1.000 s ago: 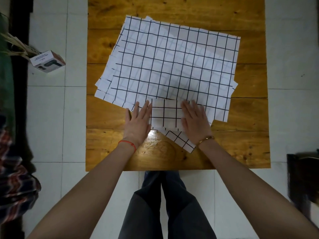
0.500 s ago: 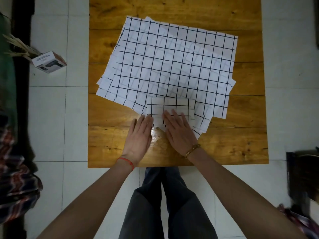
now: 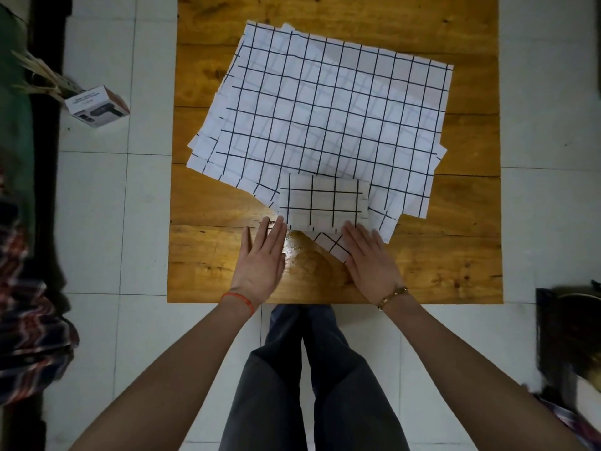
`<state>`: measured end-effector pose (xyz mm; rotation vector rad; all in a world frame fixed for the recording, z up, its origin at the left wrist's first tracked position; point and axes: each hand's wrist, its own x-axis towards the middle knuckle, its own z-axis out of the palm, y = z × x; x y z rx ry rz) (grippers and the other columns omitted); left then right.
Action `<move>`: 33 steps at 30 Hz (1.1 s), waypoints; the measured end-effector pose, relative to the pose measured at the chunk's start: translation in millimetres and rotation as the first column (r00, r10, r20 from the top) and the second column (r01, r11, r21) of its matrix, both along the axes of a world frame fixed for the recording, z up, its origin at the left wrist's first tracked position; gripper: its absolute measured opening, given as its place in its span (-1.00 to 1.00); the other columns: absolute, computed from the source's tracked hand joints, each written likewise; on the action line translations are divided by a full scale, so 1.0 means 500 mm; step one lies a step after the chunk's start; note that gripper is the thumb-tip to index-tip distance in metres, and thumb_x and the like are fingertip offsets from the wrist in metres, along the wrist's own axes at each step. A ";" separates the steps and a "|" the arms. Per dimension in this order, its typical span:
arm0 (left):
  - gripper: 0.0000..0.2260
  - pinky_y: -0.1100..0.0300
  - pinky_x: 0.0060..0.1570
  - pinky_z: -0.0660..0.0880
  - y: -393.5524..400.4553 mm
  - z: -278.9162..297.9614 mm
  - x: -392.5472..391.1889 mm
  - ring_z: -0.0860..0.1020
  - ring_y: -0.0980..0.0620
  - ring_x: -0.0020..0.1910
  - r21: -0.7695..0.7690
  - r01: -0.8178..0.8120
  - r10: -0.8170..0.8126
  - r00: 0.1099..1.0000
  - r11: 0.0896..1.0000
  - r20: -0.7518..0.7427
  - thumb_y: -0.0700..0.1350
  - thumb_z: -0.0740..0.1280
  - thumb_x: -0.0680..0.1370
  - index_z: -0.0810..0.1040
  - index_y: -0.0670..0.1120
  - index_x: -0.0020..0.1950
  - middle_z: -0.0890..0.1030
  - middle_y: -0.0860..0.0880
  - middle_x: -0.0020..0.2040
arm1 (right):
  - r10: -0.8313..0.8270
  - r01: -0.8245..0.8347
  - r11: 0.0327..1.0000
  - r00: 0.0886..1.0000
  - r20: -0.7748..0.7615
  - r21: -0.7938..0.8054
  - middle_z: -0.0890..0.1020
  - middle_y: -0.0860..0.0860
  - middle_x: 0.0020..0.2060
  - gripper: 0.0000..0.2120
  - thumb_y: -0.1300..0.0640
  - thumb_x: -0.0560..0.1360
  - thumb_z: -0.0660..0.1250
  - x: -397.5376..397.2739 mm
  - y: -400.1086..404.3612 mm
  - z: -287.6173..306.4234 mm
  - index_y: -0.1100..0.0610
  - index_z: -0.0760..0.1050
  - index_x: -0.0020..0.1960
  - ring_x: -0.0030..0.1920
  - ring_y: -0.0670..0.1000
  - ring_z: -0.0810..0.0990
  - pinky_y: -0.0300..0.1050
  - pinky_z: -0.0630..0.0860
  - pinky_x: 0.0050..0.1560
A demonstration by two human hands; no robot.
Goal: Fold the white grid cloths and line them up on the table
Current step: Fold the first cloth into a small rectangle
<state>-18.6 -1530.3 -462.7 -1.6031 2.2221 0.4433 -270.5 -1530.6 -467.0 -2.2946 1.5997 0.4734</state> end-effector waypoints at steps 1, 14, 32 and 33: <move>-0.46 -0.23 0.48 -0.08 -0.001 0.000 0.001 -0.13 -0.12 0.57 0.011 0.001 -0.001 1.000 1.000 -0.006 0.03 -0.10 0.65 -0.16 -0.10 0.58 -0.14 -0.04 0.60 | -0.004 0.004 0.999 1.000 0.015 -0.032 0.20 0.06 0.49 -0.47 -0.01 0.60 -0.16 -0.009 -0.001 0.007 0.18 0.12 0.51 0.48 0.08 0.19 0.04 0.01 0.46; -0.70 0.03 0.12 0.36 -0.085 0.029 -0.055 0.42 -0.09 0.15 -0.017 -0.629 0.586 0.734 0.778 -0.344 0.01 0.25 0.58 0.43 -0.09 0.25 0.47 -0.08 0.16 | -0.247 0.328 0.929 0.895 0.372 -0.173 0.56 0.11 0.01 -0.82 0.16 0.55 0.19 0.055 -0.254 0.046 0.18 0.49 0.08 0.05 0.12 0.48 -0.02 0.39 0.04; -0.92 0.39 -0.27 0.39 -0.121 0.055 -0.077 0.47 0.11 -0.27 0.386 -0.876 0.791 -0.009 0.288 -0.611 -0.18 0.35 0.51 0.46 -0.14 -0.08 0.51 0.02 -0.23 | -0.415 0.344 0.909 0.788 0.453 0.236 0.45 0.06 -0.10 -0.89 0.22 0.46 0.32 0.081 -0.300 0.039 0.20 0.53 -0.02 -0.13 -0.02 0.43 -0.17 0.43 -0.10; -0.91 0.36 -0.23 0.39 -0.122 0.061 -0.068 0.48 0.11 -0.25 0.454 -0.859 0.778 -0.112 0.237 -0.618 -0.18 0.37 0.50 0.46 -0.11 -0.07 0.52 0.00 -0.21 | -0.463 0.365 0.885 0.754 0.467 0.288 0.48 0.06 -0.10 -0.88 0.22 0.45 0.33 0.085 -0.296 0.043 0.20 0.53 -0.03 -0.13 -0.02 0.44 -0.22 0.42 -0.13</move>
